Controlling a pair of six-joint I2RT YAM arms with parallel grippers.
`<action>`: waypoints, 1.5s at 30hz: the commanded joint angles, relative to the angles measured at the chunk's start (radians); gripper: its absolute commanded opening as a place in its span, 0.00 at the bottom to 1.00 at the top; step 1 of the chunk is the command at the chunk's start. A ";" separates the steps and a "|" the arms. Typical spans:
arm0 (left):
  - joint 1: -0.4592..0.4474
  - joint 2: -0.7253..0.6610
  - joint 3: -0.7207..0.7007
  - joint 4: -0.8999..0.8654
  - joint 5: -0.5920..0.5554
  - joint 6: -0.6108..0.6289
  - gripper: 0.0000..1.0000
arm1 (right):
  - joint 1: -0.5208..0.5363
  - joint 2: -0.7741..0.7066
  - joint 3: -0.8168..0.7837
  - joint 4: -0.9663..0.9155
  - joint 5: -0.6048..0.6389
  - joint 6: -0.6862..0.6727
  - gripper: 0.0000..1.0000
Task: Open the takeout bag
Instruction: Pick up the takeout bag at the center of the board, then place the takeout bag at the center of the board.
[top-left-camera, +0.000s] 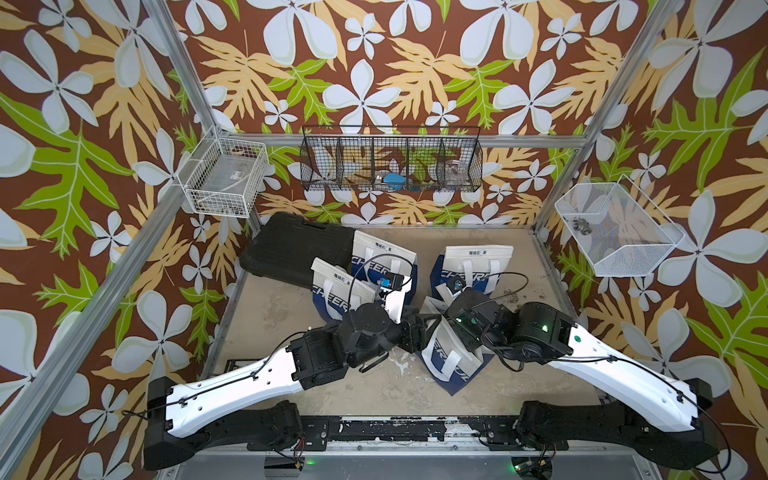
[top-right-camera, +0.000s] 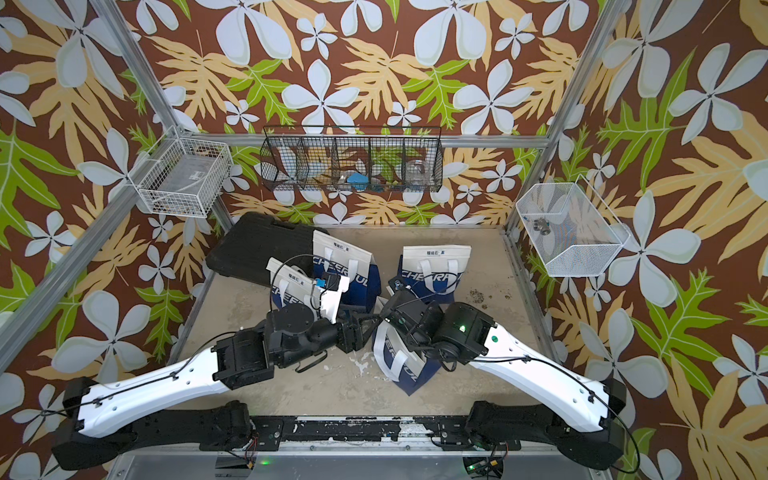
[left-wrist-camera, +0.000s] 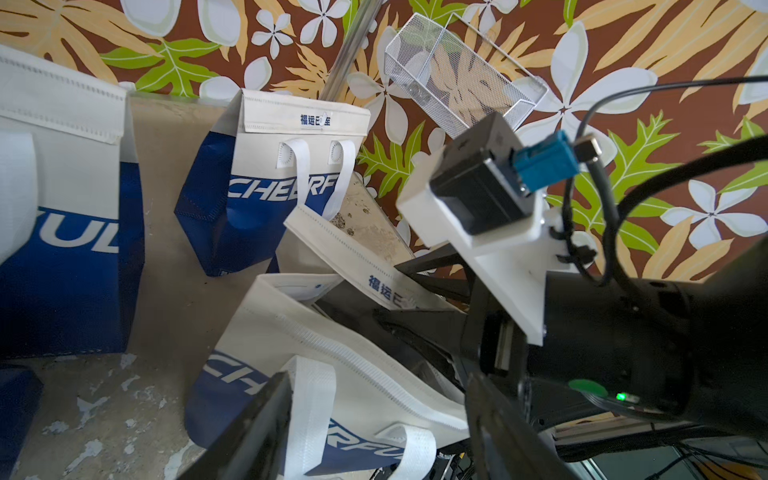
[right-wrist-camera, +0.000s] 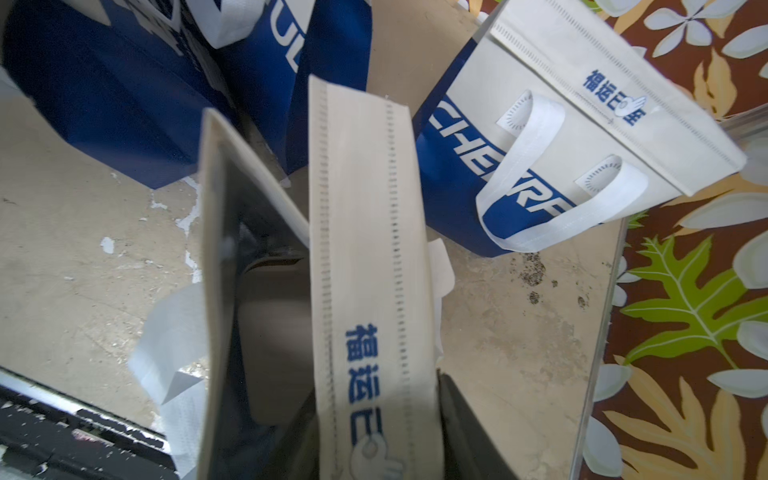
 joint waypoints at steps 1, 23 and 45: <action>-0.016 0.032 0.030 0.032 0.001 -0.023 0.68 | 0.001 0.001 0.029 -0.046 0.087 0.038 0.15; -0.154 0.030 0.149 -0.156 -0.232 -0.019 0.67 | -0.608 -0.133 0.173 0.065 -0.161 -0.029 0.00; 0.330 -0.181 0.007 -0.341 -0.052 0.054 0.71 | -1.147 -0.009 0.049 0.191 -0.369 -0.128 0.00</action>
